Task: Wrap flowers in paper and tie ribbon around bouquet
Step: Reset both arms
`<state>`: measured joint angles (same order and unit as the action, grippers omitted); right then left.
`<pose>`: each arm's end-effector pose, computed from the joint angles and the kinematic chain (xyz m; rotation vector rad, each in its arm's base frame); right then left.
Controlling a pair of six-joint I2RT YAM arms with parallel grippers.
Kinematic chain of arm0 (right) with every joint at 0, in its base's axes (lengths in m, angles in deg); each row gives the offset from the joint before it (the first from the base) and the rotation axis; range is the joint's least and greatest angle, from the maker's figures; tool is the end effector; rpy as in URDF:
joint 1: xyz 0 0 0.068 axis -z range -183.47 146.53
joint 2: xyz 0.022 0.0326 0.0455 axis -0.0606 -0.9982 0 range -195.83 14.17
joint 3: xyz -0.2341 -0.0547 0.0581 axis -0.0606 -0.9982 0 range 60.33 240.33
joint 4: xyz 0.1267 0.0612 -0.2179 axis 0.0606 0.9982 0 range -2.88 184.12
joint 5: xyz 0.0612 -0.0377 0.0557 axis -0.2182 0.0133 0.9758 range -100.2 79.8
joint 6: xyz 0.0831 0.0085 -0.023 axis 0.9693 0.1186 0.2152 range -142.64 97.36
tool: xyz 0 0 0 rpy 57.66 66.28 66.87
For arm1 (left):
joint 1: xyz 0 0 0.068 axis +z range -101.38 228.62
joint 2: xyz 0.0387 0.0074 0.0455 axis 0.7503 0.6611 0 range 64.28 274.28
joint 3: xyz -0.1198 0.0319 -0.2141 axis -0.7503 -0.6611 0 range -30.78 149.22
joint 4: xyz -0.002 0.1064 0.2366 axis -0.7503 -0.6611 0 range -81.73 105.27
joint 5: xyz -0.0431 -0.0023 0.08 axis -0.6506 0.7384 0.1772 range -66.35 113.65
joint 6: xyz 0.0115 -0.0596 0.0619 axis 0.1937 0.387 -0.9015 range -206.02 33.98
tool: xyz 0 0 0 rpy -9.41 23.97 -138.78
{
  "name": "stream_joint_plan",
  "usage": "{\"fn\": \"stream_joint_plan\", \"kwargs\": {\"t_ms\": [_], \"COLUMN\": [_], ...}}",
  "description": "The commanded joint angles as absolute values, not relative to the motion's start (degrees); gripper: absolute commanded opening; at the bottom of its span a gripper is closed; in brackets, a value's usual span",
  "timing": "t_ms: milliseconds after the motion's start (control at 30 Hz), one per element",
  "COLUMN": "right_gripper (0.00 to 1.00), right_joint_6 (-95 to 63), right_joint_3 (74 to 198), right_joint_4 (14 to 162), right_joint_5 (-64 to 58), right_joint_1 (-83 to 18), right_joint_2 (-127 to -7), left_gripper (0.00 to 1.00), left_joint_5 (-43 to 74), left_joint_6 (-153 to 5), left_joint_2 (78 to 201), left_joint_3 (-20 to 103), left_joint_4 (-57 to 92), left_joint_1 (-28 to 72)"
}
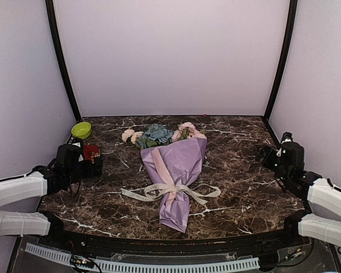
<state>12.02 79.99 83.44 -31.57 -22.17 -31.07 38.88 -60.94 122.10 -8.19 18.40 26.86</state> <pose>0.2292 0.0480 0.1773 0.5087 1.8659 0.2586 0.2413 -0.0745 0.1449 -0.2172 2.1048 -0.2051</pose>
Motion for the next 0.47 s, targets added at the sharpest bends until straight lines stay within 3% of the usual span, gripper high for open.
{"fn": "stream_joint_plan", "kwargs": {"t_ms": [0, 433], "right_gripper": [1.00, 1.00], "right_joint_6": [14.09, 14.33], "right_joint_3": [78.64, 76.80], "right_joint_4": [78.16, 76.79], "right_joint_5": [-31.95, -30.35], "right_joint_1": [-21.89, -21.89], "right_joint_2": [-31.98, -30.20], "left_gripper": [0.99, 0.99], "left_joint_5": [43.49, 43.79], "left_joint_6": [-59.82, -60.53], "left_joint_2": [120.34, 120.83], "left_joint_3": [-9.19, -9.23], "left_joint_4": [20.77, 21.87], "left_joint_1": [26.82, 26.82]}}
